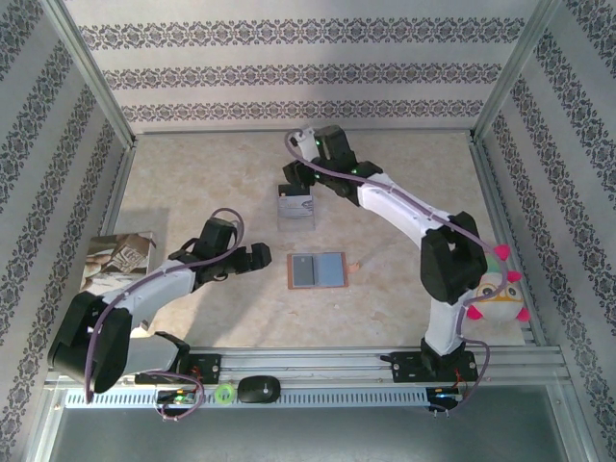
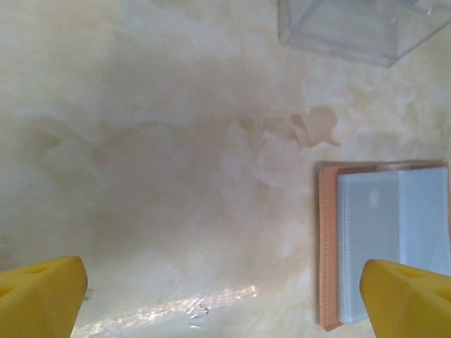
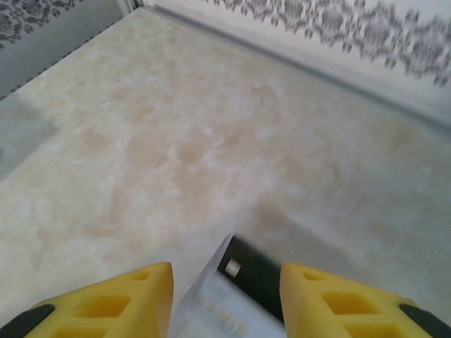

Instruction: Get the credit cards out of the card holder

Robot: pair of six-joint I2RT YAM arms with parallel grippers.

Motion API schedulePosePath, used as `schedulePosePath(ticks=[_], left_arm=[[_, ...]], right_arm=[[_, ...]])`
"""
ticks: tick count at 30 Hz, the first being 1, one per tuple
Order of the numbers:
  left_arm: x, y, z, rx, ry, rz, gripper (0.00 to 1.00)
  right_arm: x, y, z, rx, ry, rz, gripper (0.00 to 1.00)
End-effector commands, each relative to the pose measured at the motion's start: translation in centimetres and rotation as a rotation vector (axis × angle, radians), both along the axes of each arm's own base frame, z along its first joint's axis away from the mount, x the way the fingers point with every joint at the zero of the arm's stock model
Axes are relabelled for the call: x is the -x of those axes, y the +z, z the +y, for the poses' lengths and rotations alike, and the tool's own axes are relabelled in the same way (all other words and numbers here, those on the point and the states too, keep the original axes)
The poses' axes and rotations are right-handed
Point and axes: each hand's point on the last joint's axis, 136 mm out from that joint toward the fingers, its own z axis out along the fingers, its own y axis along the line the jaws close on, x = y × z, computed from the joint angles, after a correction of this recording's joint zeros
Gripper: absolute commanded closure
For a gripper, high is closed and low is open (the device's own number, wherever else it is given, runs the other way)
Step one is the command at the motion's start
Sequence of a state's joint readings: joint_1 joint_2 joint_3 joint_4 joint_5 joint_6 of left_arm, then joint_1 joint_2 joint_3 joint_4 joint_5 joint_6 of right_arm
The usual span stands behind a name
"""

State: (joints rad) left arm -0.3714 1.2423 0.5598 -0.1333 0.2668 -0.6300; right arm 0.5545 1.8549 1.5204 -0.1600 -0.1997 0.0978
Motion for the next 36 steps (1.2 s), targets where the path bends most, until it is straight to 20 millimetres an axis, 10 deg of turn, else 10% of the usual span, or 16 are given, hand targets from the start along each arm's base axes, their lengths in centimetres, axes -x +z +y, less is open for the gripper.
schedulePosePath(ticks=[1,13,36], left_arm=[[-1.3,1.9,1.0,0.070,0.083,-0.086,0.00],[-1.1,3.6,2.5,0.175,0.128,-0.162,0.01],[0.1,3.0,3.0,0.147,0.123,-0.146,0.06]], right_arm=[[3.7,-2.4,-0.6,-0.121,-0.111,0.232,0.54],[19.2,-14.2,-1.2,0.387,0.039,0.490,0.51],[21.8,-19.4,0.0,0.652,0.156,0.444,0.54]])
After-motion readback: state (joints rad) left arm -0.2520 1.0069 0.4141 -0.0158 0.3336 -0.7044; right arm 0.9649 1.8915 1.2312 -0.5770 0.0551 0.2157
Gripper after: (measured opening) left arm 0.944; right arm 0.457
